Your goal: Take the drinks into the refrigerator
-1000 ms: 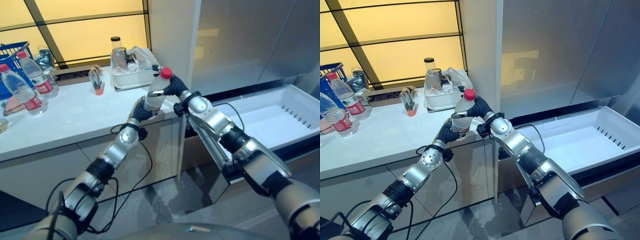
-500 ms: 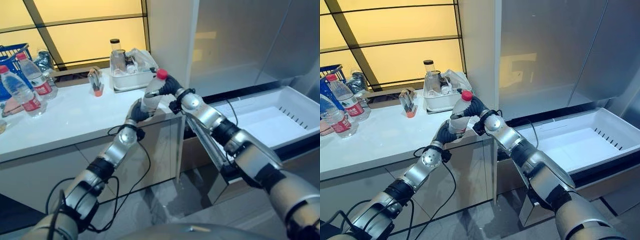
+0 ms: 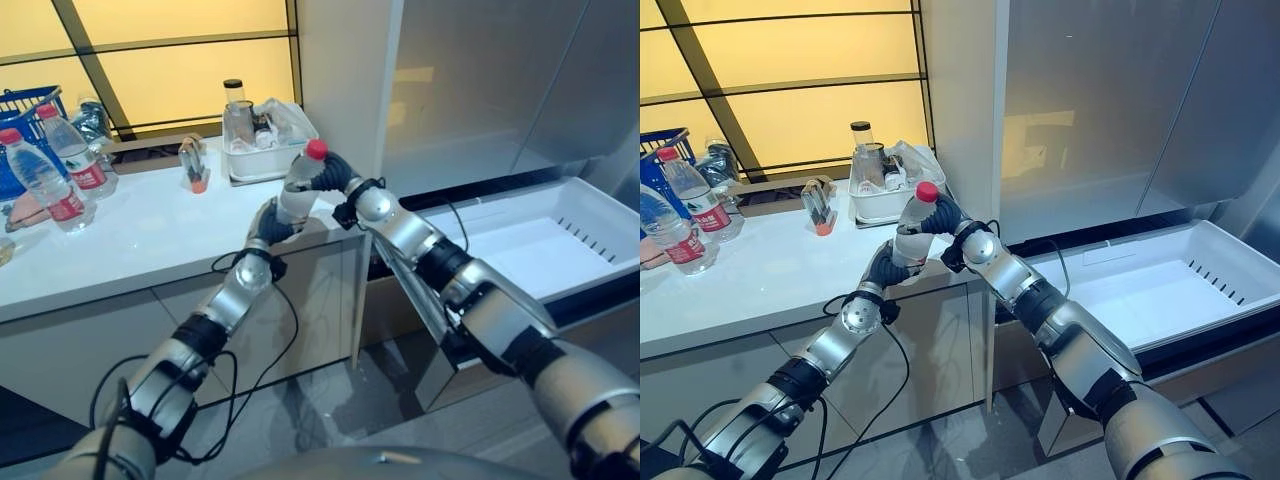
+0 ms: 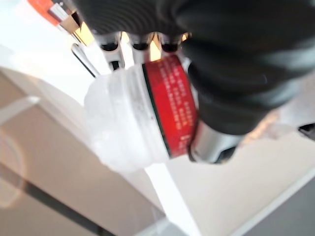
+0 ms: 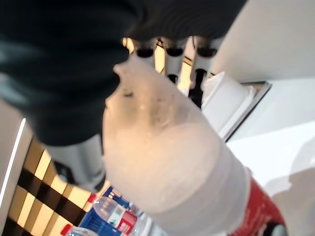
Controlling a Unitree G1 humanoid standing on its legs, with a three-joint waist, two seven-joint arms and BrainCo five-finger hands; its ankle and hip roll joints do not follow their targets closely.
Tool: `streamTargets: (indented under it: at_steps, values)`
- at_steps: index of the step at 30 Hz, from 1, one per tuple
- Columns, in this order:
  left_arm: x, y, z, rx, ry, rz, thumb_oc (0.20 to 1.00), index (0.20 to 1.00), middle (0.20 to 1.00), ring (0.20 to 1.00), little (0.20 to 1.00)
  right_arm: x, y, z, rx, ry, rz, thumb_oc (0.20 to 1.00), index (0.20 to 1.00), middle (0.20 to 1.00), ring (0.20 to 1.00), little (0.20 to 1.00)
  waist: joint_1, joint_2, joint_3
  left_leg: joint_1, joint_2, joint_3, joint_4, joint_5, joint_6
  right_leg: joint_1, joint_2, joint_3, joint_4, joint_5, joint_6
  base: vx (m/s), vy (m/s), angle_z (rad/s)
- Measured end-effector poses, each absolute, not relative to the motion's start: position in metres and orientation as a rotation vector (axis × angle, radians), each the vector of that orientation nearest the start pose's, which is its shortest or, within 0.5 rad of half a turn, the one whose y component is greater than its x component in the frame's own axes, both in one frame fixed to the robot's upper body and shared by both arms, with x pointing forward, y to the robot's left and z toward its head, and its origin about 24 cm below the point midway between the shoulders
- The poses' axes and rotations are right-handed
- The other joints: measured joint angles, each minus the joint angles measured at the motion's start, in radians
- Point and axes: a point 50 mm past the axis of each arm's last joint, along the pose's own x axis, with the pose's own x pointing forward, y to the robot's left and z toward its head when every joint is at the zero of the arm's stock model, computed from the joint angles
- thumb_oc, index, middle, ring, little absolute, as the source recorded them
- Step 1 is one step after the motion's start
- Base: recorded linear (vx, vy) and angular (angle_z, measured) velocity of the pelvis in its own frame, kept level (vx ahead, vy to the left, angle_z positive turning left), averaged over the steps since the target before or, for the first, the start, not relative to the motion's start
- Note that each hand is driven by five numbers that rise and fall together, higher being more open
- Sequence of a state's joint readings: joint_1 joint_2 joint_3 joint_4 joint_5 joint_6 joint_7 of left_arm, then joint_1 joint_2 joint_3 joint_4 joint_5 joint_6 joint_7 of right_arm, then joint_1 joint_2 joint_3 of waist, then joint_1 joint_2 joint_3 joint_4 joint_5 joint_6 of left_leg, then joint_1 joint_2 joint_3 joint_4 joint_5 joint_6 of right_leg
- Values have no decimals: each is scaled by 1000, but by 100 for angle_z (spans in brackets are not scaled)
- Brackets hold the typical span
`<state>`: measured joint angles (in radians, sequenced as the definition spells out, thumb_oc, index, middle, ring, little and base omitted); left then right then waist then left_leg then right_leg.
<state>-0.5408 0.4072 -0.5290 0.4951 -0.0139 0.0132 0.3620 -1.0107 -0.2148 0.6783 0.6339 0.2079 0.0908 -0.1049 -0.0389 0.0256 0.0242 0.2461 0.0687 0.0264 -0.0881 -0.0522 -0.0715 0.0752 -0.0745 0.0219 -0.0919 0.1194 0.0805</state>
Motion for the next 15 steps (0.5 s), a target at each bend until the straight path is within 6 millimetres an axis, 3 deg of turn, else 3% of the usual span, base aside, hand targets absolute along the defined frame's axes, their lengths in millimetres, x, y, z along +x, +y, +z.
streamTargets:
  at_steps: [14,15]
  values:
    - [337,135,62,616,-54,-65,200,200,200,200,200,374,-34,158,-539,-201,436,200,200,200,200,200,0,1,-1,-3,0,1,0,0,0,-3,1,1,0,0,0,0,0,0]
    - [337,135,62,615,-54,-65,313,313,313,313,313,374,-34,158,-538,-201,436,200,200,200,200,200,0,1,-1,-3,0,1,0,0,0,-3,1,1,0,0,0,0,0,0]
